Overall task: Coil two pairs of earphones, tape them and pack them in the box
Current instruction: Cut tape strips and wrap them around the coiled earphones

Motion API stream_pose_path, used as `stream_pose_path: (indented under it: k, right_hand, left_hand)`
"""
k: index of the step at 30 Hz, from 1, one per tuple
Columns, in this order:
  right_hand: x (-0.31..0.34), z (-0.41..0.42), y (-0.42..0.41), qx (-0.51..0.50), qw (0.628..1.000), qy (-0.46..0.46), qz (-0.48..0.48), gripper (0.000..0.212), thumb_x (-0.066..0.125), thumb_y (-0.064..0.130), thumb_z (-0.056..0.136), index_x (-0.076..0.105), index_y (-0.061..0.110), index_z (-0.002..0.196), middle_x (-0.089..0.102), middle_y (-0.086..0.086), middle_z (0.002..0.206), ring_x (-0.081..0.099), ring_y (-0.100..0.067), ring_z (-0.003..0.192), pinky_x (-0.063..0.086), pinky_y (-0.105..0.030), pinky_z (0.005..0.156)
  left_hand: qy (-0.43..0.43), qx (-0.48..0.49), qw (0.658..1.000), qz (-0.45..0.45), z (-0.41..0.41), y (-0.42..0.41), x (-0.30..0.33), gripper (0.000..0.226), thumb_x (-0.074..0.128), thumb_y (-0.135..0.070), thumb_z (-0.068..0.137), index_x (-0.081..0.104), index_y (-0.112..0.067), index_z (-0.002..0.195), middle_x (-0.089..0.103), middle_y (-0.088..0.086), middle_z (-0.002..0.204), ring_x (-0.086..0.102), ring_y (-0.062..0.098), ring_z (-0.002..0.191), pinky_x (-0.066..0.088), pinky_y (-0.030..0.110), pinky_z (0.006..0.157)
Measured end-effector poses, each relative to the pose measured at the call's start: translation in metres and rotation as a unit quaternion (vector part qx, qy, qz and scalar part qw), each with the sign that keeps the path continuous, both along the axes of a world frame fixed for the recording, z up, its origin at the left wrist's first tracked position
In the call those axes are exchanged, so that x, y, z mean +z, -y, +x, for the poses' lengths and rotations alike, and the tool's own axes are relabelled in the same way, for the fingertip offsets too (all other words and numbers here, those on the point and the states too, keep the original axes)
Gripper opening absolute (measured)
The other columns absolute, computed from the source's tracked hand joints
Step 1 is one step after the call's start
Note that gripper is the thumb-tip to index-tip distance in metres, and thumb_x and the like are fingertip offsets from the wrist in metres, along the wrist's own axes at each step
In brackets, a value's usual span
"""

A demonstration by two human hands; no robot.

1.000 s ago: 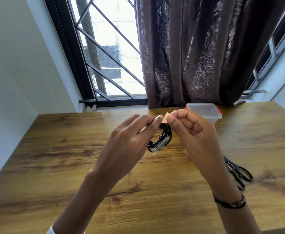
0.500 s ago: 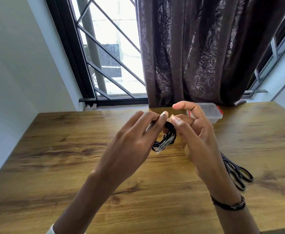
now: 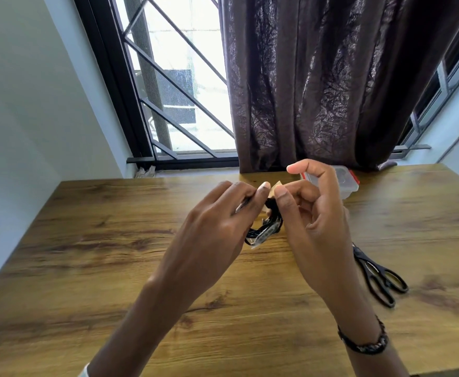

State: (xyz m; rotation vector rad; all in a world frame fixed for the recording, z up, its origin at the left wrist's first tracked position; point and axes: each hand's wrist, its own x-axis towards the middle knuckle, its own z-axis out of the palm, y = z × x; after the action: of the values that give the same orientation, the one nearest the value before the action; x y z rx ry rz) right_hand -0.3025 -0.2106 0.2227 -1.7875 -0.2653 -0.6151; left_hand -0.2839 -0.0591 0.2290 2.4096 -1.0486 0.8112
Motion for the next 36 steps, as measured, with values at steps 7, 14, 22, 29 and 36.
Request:
stream_pose_path:
  k: [7,14,22,29,36]
  right_hand:
    - [0.001,0.002,-0.007,-0.038,0.996,0.047,-0.061,0.021,0.054,0.011,0.098,0.044,0.018,0.115,0.063,0.005,0.079,0.062,-0.007,0.074,0.044,-0.011,0.068]
    - [0.0,0.003,-0.005,-0.036,0.995,0.054,-0.079,0.022,0.055,0.01,0.097,0.044,0.018,0.114,0.059,0.009,0.078,0.059,-0.005,0.073,0.042,-0.01,0.069]
    - [0.001,0.003,-0.005,-0.019,0.996,0.045,-0.071,0.022,0.056,0.012,0.096,0.045,0.014,0.115,0.062,0.004,0.078,0.062,-0.008,0.074,0.045,-0.013,0.068]
    - [0.004,0.002,-0.005,0.005,0.998,0.037,-0.05,0.021,0.056,0.012,0.097,0.044,0.016,0.114,0.065,0.006,0.075,0.068,-0.009,0.069,0.053,-0.021,0.064]
    - [0.007,0.002,-0.002,-0.001,0.999,0.032,-0.038,0.023,0.056,0.013,0.096,0.043,0.019,0.114,0.064,0.004,0.076,0.066,-0.007,0.072,0.047,-0.013,0.065]
  left_hand:
    - [-0.084,-0.028,0.991,-0.103,0.0,0.002,0.005,0.031,0.053,-0.01,0.093,0.063,-0.004,0.123,0.069,0.004,0.104,0.061,0.017,0.093,0.05,0.028,0.078]
    - [-0.297,-0.067,0.927,-0.221,0.002,-0.004,0.011,0.032,0.06,-0.012,0.092,0.063,-0.015,0.124,0.07,-0.01,0.105,0.064,0.003,0.1,0.048,0.016,0.085]
    - [-0.495,-0.128,0.791,-0.337,0.009,-0.011,0.015,0.032,0.059,-0.007,0.088,0.064,-0.008,0.12,0.073,0.005,0.108,0.067,0.015,0.104,0.05,0.019,0.091]
    - [-0.578,-0.159,0.724,-0.341,0.01,-0.014,0.018,0.03,0.052,-0.014,0.094,0.061,-0.019,0.122,0.072,0.015,0.104,0.067,0.019,0.098,0.051,0.023,0.093]
    - [-0.529,-0.172,0.773,-0.305,0.002,-0.007,0.017,0.044,0.068,-0.01,0.081,0.057,-0.022,0.122,0.07,0.008,0.103,0.066,0.019,0.1,0.052,0.028,0.093]
